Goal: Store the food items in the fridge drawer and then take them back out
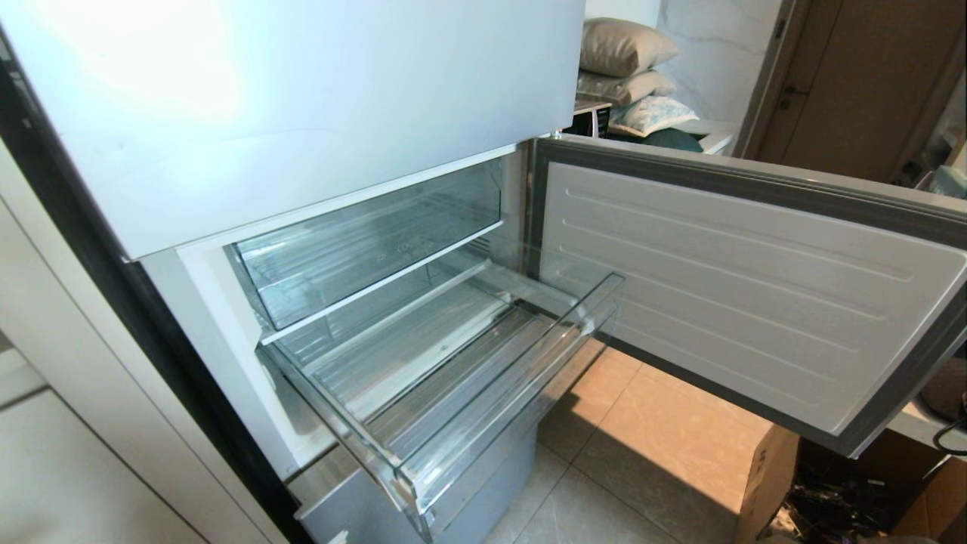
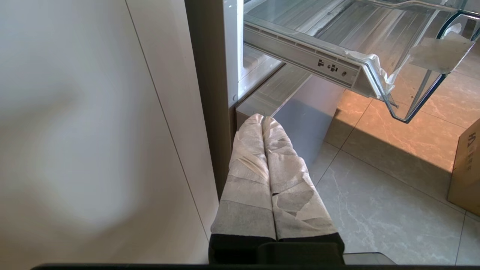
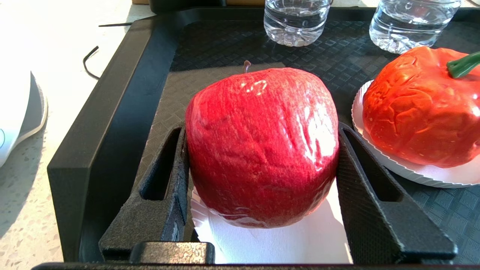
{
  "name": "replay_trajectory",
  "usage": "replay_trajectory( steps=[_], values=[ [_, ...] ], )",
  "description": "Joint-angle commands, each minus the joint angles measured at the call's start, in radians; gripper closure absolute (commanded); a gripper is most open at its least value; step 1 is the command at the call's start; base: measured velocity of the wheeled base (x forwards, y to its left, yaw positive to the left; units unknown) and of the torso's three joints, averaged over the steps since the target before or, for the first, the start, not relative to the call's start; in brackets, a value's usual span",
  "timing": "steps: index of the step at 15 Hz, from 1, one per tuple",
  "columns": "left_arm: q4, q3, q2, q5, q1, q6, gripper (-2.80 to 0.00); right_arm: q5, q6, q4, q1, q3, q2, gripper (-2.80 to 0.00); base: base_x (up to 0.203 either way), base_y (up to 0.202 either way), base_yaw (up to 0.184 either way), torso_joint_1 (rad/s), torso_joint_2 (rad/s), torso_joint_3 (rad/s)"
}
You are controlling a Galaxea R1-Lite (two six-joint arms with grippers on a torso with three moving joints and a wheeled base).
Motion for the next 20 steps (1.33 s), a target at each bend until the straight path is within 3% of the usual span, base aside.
replay_trajectory(
  steps=[1,20],
  values=[
    [0.001,0.0,0.0,0.001,0.0,0.0,0.0,-0.001,0.0,-0.013,0.0,0.007,-0.012,-2.8,0.0,0.0,0.0,0.0,0.0,0.0],
    [0.001,0.0,0.0,0.0,0.0,0.0,0.0,0.002,-0.001,-0.012,-0.005,0.039,-0.115,-2.8,0.0,0.0,0.0,0.0,0.0,0.0]
  ],
)
